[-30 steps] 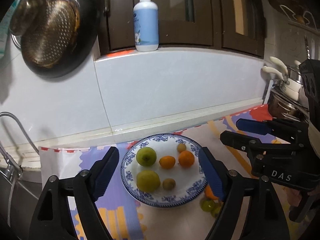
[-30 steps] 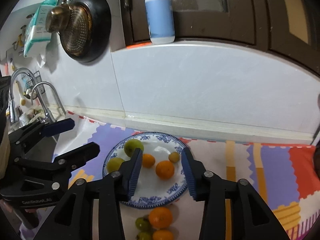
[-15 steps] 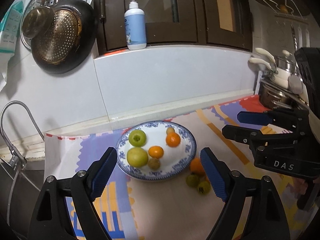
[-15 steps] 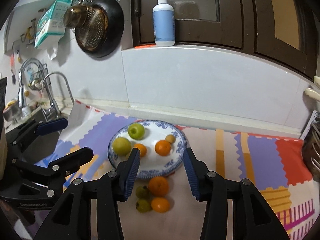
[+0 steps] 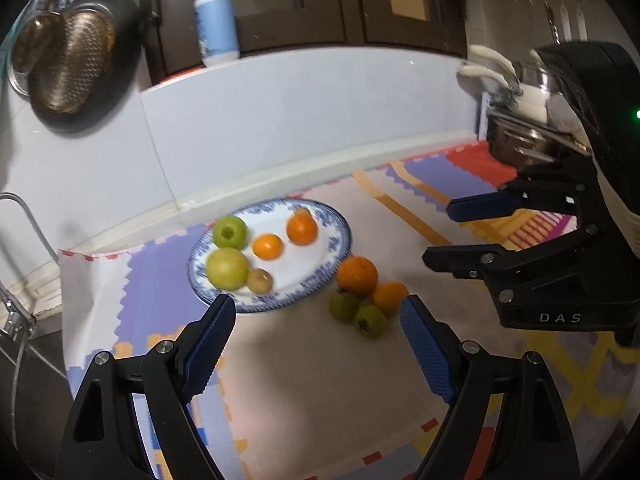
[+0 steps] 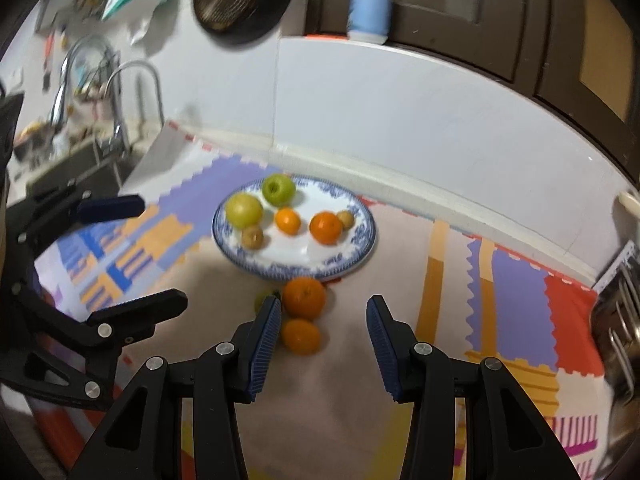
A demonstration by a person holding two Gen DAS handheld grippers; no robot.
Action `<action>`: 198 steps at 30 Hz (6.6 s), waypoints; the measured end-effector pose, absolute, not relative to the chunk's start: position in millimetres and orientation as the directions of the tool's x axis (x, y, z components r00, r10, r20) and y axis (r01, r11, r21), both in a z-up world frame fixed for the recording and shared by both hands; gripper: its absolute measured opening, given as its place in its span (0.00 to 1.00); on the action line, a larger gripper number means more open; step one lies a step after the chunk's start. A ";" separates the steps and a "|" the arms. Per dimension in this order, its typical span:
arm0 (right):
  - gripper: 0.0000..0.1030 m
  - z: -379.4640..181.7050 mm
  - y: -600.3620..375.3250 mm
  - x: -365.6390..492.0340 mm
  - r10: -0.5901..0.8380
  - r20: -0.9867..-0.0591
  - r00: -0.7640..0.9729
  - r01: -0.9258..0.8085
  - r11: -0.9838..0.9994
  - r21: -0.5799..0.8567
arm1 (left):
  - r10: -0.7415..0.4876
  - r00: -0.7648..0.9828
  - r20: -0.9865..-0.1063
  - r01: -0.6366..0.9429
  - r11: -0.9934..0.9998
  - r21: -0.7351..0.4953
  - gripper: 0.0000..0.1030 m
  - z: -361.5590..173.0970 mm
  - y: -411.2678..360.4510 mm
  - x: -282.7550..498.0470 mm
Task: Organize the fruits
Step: 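Lift both tools off the plate back toward the loose fruit, then grasp a green fruit with the left tool while the right tool grasps an orange, then carry the green fruit and orange onto the plate and open both tools, then lift both tools off the plate toward the last two fruits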
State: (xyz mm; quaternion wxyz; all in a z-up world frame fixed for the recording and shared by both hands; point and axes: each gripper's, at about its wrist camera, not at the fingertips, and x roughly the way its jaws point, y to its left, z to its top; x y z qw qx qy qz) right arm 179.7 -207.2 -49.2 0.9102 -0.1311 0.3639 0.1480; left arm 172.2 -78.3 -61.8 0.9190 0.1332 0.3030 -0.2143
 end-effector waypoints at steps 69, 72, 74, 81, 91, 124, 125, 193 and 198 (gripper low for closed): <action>0.32 -79.9 -219.5 184.7 0.281 -0.724 0.630 -0.314 0.945 0.093 | -0.387 0.598 -0.702 0.485 0.872 -0.067 0.28 -80.2 -86.6 195.7; 0.32 -71.4 -217.3 182.3 0.286 -0.704 0.650 -0.303 0.947 0.105 | -0.382 0.623 -0.683 0.480 0.876 -0.052 0.28 -71.1 -81.4 194.7; 0.32 -66.9 -215.1 182.2 0.287 -0.692 0.662 -0.297 0.949 0.108 | -0.380 0.637 -0.671 0.476 0.878 -0.046 0.28 -65.5 -78.5 195.4; 0.32 -51.8 -208.4 189.5 0.297 -0.663 0.687 -0.305 0.946 0.107 | -0.371 0.672 -0.640 0.469 0.883 -0.020 0.28 -51.0 -70.4 202.8; 0.32 -38.4 -199.1 215.3 0.313 -0.645 0.697 -0.328 0.939 0.102 | -0.355 0.706 -0.613 0.450 0.893 0.000 0.28 -39.0 -67.0 227.0; 0.32 -81.8 -186.1 364.3 0.345 -0.710 0.614 -0.358 0.923 0.140 | -0.302 0.687 -0.661 0.420 0.907 0.022 0.28 -73.4 -64.6 354.9; 0.32 -83.1 -186.0 366.3 0.345 -0.711 0.613 -0.357 0.924 0.140 | -0.301 0.686 -0.662 0.419 0.908 0.022 0.28 -74.3 -64.4 356.2; 0.73 -56.8 -209.1 228.5 0.254 -0.690 0.678 -0.451 0.885 -0.117 | -0.235 0.757 -0.609 0.403 0.903 0.152 0.81 -67.9 -88.0 199.8; 0.73 -74.5 -206.2 233.3 0.251 -0.731 0.635 -0.495 0.859 -0.135 | -0.242 0.724 -0.646 0.425 0.894 0.141 0.81 -84.0 -91.6 205.6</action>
